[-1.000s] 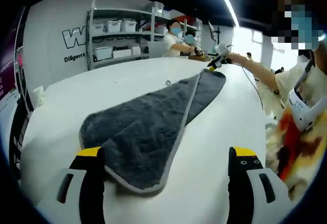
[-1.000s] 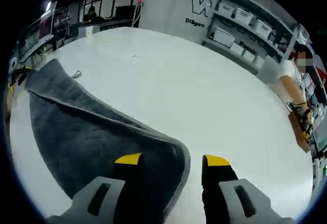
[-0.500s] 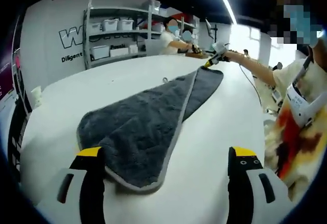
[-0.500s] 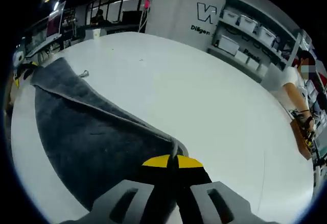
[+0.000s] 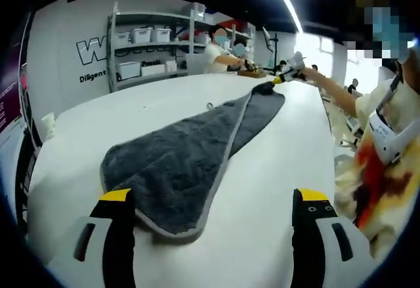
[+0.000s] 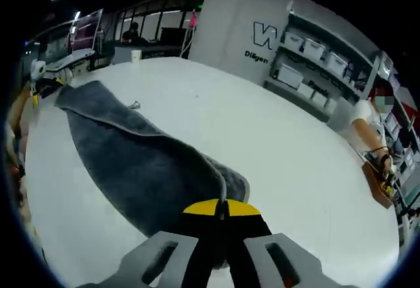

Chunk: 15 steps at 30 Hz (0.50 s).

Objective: Open the folded towel by lifting each exposed corner and separating the folded layers until the towel lies flat within the target outline without major curled edges

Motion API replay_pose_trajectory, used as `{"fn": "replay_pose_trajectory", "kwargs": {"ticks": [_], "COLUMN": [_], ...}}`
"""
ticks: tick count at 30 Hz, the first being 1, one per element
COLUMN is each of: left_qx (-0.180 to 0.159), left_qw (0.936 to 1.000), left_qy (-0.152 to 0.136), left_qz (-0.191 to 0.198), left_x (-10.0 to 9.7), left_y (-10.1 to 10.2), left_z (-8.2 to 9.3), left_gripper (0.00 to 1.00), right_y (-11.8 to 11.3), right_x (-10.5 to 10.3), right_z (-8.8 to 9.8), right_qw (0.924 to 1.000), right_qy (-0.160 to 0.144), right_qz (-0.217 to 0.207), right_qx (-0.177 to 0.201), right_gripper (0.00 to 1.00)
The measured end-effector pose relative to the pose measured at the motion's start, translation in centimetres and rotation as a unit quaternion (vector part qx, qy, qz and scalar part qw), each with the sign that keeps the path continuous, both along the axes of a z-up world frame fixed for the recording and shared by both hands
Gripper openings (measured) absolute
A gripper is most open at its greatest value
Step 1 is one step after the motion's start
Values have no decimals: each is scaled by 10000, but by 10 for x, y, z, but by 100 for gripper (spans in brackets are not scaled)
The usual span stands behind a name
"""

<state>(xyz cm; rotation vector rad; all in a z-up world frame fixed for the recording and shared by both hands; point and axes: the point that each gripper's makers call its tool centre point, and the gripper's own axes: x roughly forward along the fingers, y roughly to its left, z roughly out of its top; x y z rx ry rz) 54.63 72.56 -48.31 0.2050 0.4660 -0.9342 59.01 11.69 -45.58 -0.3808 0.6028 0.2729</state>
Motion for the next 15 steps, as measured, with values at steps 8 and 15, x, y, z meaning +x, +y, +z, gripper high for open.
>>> {"fn": "replay_pose_trajectory", "kwargs": {"ticks": [8, 15], "left_qx": [-50, -120], "left_qw": [10000, 9998], "left_qy": [-46, -56], "left_qz": [-71, -121], "left_x": [-5, -10], "left_y": [-3, -5], "left_z": [3, 5], "left_gripper": [97, 97], "right_y": [17, 22], "right_x": [-56, -97], "right_z": [10, -4], "right_qw": [9996, 9997], "right_qy": [-71, 23], "right_qz": [202, 214], "right_qx": [-202, -140], "right_gripper": [0, 0]}}
